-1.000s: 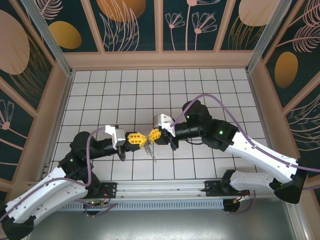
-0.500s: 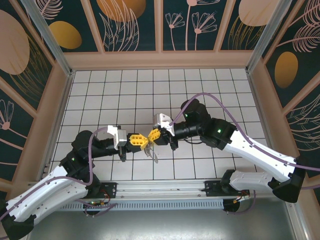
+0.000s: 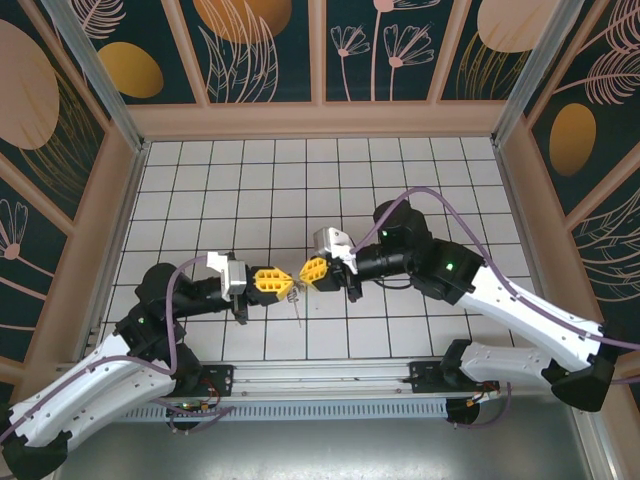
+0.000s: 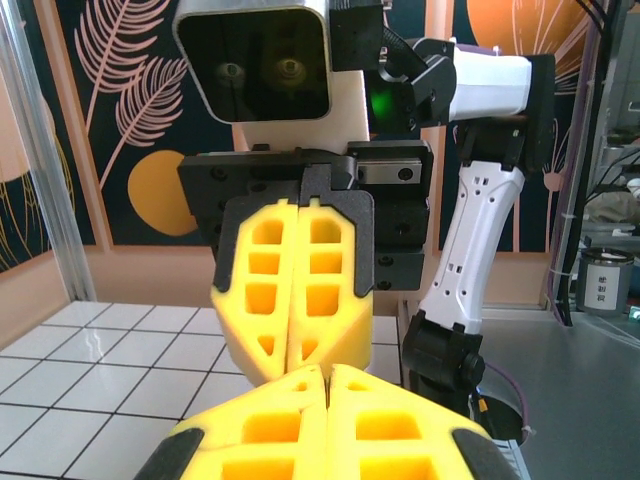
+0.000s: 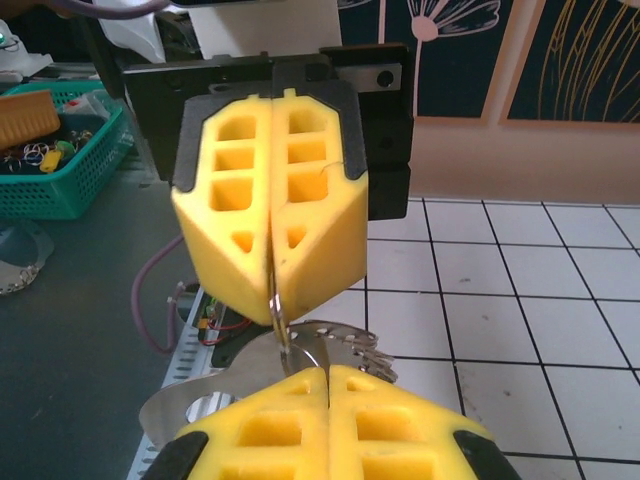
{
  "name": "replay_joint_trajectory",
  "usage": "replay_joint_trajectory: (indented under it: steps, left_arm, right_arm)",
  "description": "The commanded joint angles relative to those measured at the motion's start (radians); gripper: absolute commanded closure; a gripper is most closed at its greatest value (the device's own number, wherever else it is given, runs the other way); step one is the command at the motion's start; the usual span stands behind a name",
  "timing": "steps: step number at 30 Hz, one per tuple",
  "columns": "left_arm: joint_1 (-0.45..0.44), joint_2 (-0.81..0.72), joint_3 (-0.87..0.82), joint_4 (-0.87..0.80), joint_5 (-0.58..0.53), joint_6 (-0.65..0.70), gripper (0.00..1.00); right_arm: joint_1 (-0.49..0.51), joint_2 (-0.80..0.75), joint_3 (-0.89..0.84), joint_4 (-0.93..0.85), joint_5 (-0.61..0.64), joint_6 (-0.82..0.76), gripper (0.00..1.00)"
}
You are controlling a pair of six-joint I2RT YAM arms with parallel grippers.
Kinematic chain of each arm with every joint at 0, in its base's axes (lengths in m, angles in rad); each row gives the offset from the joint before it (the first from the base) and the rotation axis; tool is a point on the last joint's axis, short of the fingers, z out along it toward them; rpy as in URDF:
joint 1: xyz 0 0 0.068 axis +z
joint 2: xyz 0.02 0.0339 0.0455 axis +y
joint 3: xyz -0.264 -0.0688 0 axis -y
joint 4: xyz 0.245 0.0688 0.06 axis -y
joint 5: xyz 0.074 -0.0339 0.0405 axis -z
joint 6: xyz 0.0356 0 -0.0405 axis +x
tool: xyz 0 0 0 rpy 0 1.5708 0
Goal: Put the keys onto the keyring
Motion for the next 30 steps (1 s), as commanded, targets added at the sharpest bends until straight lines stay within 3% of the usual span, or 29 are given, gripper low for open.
replay_joint_trajectory:
  steps: [1,4,8,13,26,30]
  left_arm:
    - [-0.008,-0.015,0.033,0.066,0.038,-0.016,1.0]
    - [-0.008,-0.015,0.033,0.066,0.037,-0.016,1.0]
    - [-0.008,-0.013,0.034,0.063,0.033,-0.016,1.0]
    - [-0.008,-0.018,0.031,0.054,-0.002,-0.013,1.0]
    - [-0.008,-0.002,0.012,0.06,-0.059,-0.017,1.0]
    - [-0.008,0.002,0.008,0.051,-0.13,-0.022,1.0]
  right_arm:
    - [-0.011,-0.026,-0.018,0.043,0.025,0.013,1.0]
    - [-0.011,-0.031,-0.024,0.043,0.032,0.013,0.97]
    - [-0.011,-0.036,-0.026,0.05,0.061,0.015,0.77]
    - [-0.011,-0.047,-0.031,0.055,0.117,0.012,0.61]
    - [-0.01,-0.099,-0.112,0.144,0.042,0.004,0.55]
    - [-0.011,-0.094,-0.119,0.164,0.051,0.005,0.55]
